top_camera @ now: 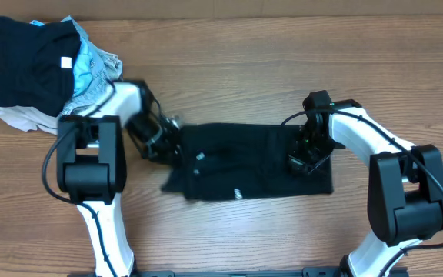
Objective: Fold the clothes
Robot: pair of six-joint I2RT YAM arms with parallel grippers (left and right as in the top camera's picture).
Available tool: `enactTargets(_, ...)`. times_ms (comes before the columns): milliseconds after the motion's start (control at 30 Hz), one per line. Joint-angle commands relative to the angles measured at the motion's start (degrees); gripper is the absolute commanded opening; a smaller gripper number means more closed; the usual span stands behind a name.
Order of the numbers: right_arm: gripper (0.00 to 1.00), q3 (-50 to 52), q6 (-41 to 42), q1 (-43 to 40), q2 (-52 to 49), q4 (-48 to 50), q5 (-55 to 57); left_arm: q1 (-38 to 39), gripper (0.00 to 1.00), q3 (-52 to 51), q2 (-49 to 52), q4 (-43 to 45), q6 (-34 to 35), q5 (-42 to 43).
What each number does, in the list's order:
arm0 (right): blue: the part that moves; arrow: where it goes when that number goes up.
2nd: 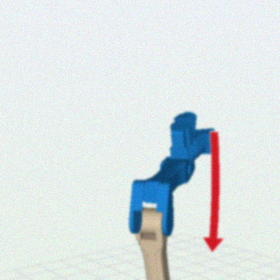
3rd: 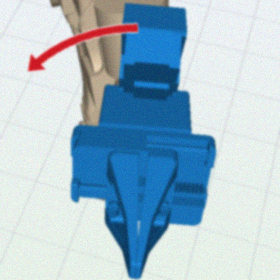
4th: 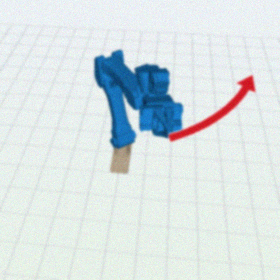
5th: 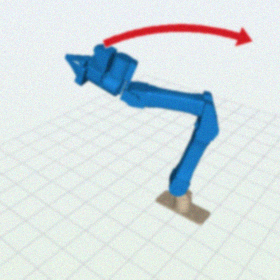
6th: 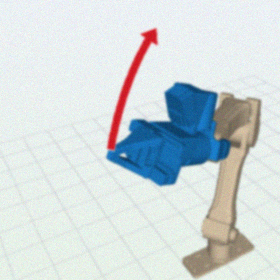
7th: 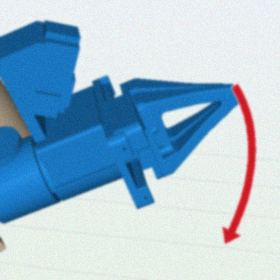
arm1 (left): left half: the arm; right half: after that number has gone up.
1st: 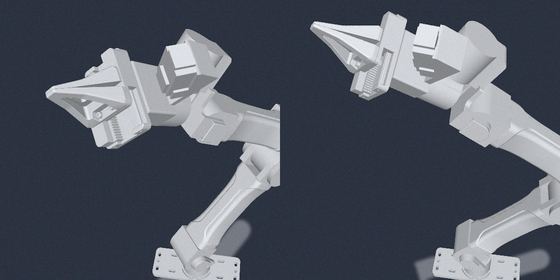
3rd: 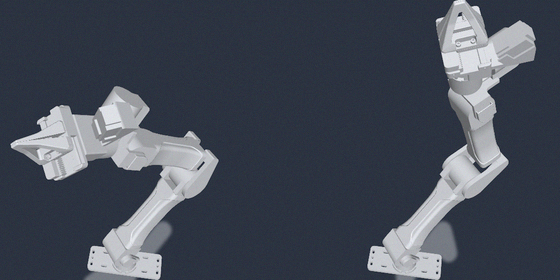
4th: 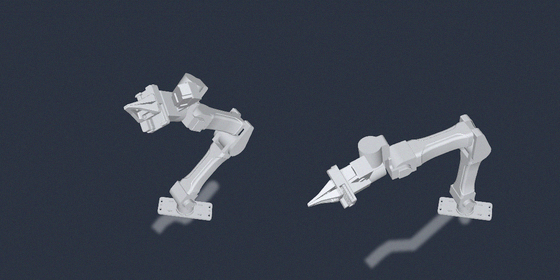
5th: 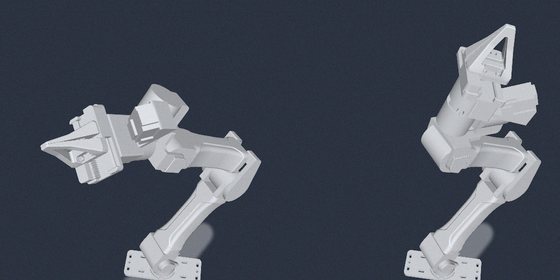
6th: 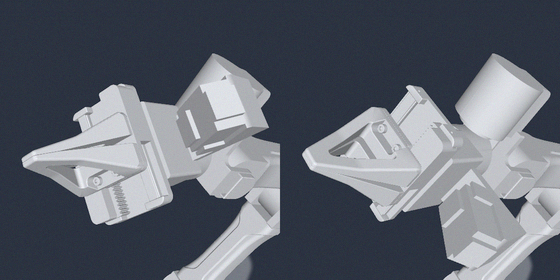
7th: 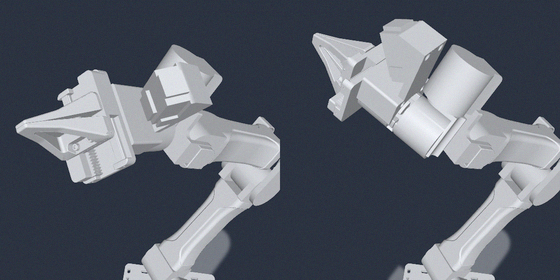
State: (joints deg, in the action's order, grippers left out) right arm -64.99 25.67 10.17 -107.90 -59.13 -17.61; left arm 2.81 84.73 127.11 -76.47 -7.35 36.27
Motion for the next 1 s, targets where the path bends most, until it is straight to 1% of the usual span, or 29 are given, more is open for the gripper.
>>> enactTargets(0,0.05,-3.4,-0.4,-0.2,6.0,-0.9,1.1,-2.5,0.19,19.5,-0.3,-10.1,1.4,-7.4)
enactTargets(67,0.05,-4.1,-0.3,-0.4,8.2,-0.8,1.2,-1.5,0.19,26.8,-0.3,-13.5,1.5,-10.4)
enactTargets(133,0.05,-4.6,-0.3,-0.9,9.6,-0.8,1.6,0.6,0.19,32.9,-0.3,-15.8,3.4,-14.1)
enactTargets(200,0.05,-4.8,-0.3,-1.9,10.6,-0.8,1.8,3.2,0.19,36.1,-0.3,-16.5,4.9,-15.9)
enactTargets(333,0.05,-4.9,-0.3,-5.4,11.0,-1.0,1.7,10.1,0.18,37.2,-0.3,-15.6,5.5,-15.8)
enactTargets(400,0.05,-4.9,-0.7,-7.1,11.0,-1.0,-0.6,14.0,0.18,37.2,-0.3,-15.0,5.7,-16.5)
enactTargets(467,0.05,-4.8,-4.8,-7.3,11.0,-0.8,-5.2,17.5,0.18,37.2,-0.3,-14.8,8.2,-20.6)
enactTargets(533,0.05,-4.8,-5.5,-6.3,11.0,-0.9,-5.9,19.8,0.17,37.2,-0.3,-14.7,12.5,-27.0)
enactTargets(600,0.05,-4.8,-5.3,-4.3,11.0,-0.7,-5.9,21.0,0.17,37.2,-0.3,-14.8,14.8,-31.4)
enactTargets(700,0.04,-4.7,-4.9,-0.1,10.9,-0.9,-6.1,20.6,0.18,37.2,-0.3,-14.9,15.3,-31.8)
enactTargets(733,0.06,-4.7,-4.9,1.7,10.8,-1.2,-6.1,20.1,0.17,37.2,-0.3,-15.0,15.4,-31.7)
enactTargets(767,0.14,-4.7,-5.0,3.9,10.7,-1.7,-6.5,19.4,0.17,37.2,-0.3,-15.2,15.3,-31.7)
enactTargets(800,0.27,-4.7,-6.2,6.0,10.6,-2.1,-7.3,18.7,0.17,37.2,-0.3,-15.5,15.3,-31.7)
enactTargets(900,0.37,-4.7,-15.2,13.4,10.5,-1.8,-10.7,16.8,0.16,37.2,-0.3,-16.9,15.0,-31.8)
enactTargets(967,0.39,-4.8,-16.5,17.6,10.5,-0.6,-6.9,15.8,0.16,37.2,-0.3,-17.6,14.6,-31.8)
